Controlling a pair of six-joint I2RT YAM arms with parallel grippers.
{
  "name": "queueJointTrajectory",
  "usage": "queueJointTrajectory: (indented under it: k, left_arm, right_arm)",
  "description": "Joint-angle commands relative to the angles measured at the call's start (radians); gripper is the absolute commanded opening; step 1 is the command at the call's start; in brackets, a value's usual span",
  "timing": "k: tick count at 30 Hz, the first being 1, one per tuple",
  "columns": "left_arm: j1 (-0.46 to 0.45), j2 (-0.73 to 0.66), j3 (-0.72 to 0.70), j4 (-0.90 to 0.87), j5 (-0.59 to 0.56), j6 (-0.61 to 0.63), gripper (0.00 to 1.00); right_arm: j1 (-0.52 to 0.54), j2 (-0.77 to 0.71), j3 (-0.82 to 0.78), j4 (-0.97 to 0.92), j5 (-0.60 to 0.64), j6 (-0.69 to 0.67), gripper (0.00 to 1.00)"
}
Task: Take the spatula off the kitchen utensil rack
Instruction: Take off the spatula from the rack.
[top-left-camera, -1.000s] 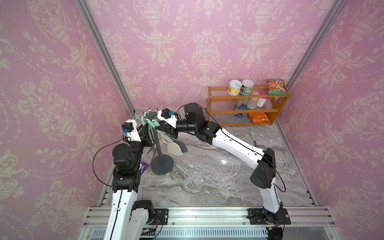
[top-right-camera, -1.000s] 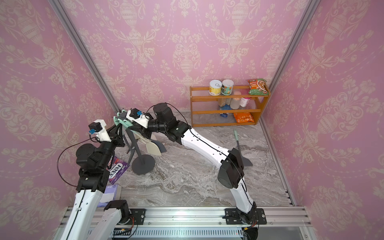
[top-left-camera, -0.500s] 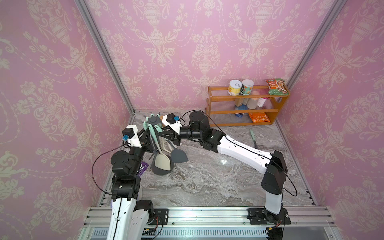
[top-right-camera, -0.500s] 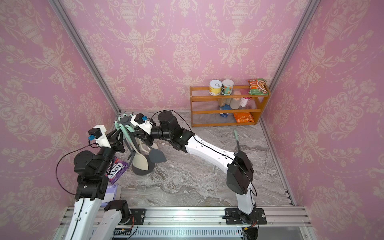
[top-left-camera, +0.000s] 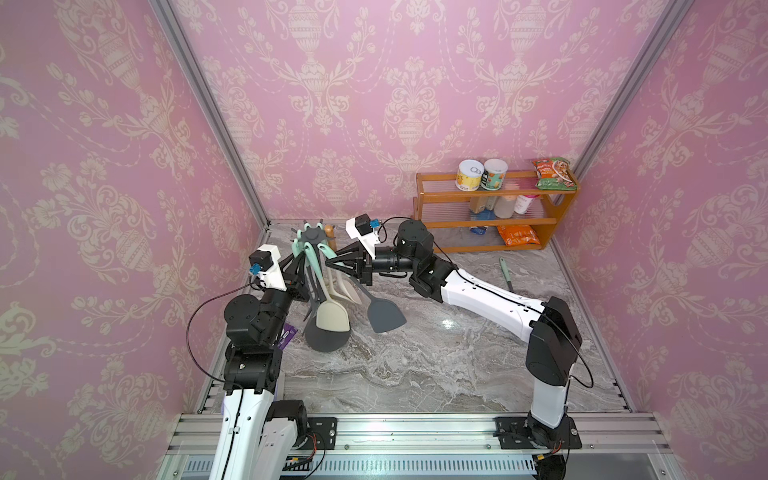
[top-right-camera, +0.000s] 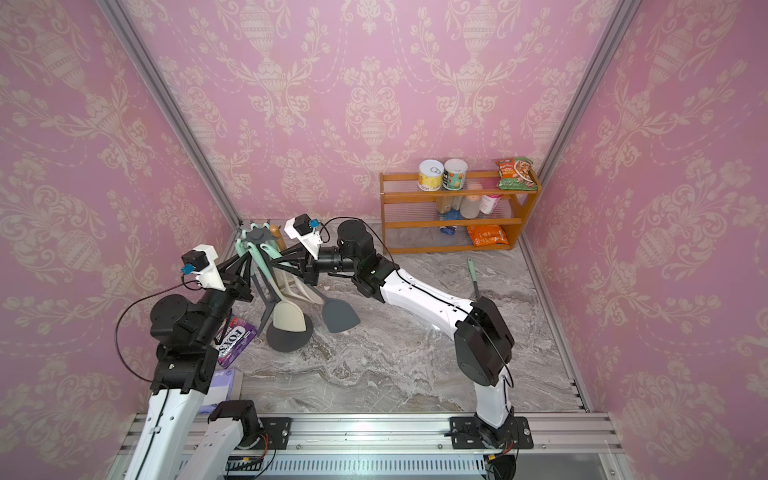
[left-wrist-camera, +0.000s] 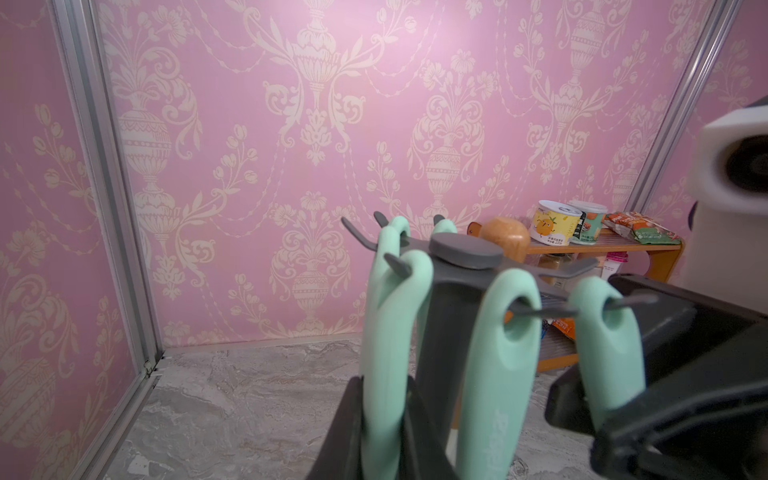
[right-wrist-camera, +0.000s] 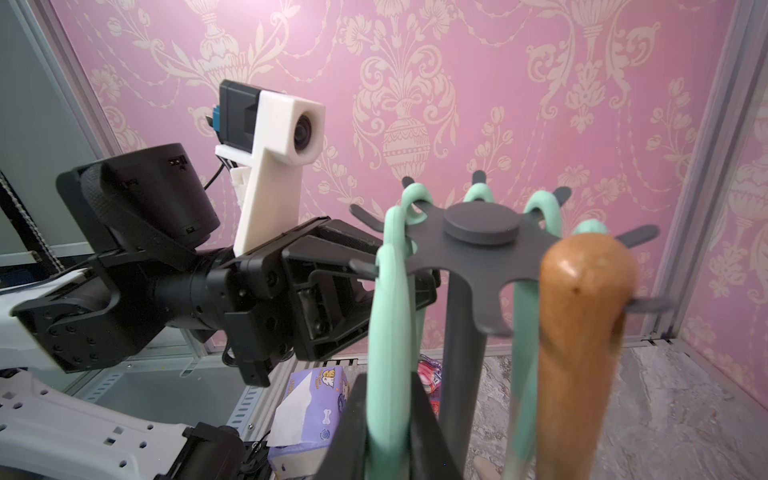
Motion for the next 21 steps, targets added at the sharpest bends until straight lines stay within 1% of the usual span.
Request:
queueJointTrajectory:
  k: [1, 4, 9, 12, 13, 15, 17, 20, 21]
  left_arm:
    - [0.026, 0.022, 0.003, -0.115, -0.147, -0.077, 0.00]
    - [0.026, 0.017, -0.002, -0.117, -0.143, -0.079, 0.00]
    - [0.026, 0.011, -0.003, -0.121, -0.136, -0.079, 0.00]
    - [0.026, 0.006, 0.001, -0.129, -0.137, -0.074, 0.00]
    - [0.026, 0.004, 0.003, -0.131, -0.136, -0.071, 0.00]
    - [0.026, -0.002, 0.003, -0.134, -0.137, -0.069, 0.00]
    - [0.026, -0.003, 0.000, -0.129, -0.135, -0.070, 0.00]
    - [0.025, -0.005, -0.003, -0.128, -0.131, -0.072, 0.00]
    - [0.025, -0.006, -0.003, -0.127, -0.130, -0.073, 0.00]
  right_arm:
    - [-0.030, -0.046, 0.006, 0.108, -0.135, 0.117, 0.00]
    - [-0.030, -0.035, -0.007, 0.171, -0.160, 0.181, 0.00]
    - [-0.028, 0.020, -0.031, 0.380, -0.168, 0.364, 0.00]
    - [-0.023, 0.032, -0.049, 0.453, -0.164, 0.427, 0.00]
    - [-0.023, 0.029, -0.053, 0.453, -0.163, 0.429, 0.00]
    - [-0.022, -0.002, -0.078, 0.394, -0.145, 0.371, 0.00]
    - [-0.022, -0.050, -0.114, 0.292, -0.104, 0.275, 0.00]
    - [-0.032, -0.129, -0.141, 0.010, 0.022, 0.102, 0.00]
    - [-0.040, -0.149, -0.145, -0.076, 0.067, 0.069, 0.00]
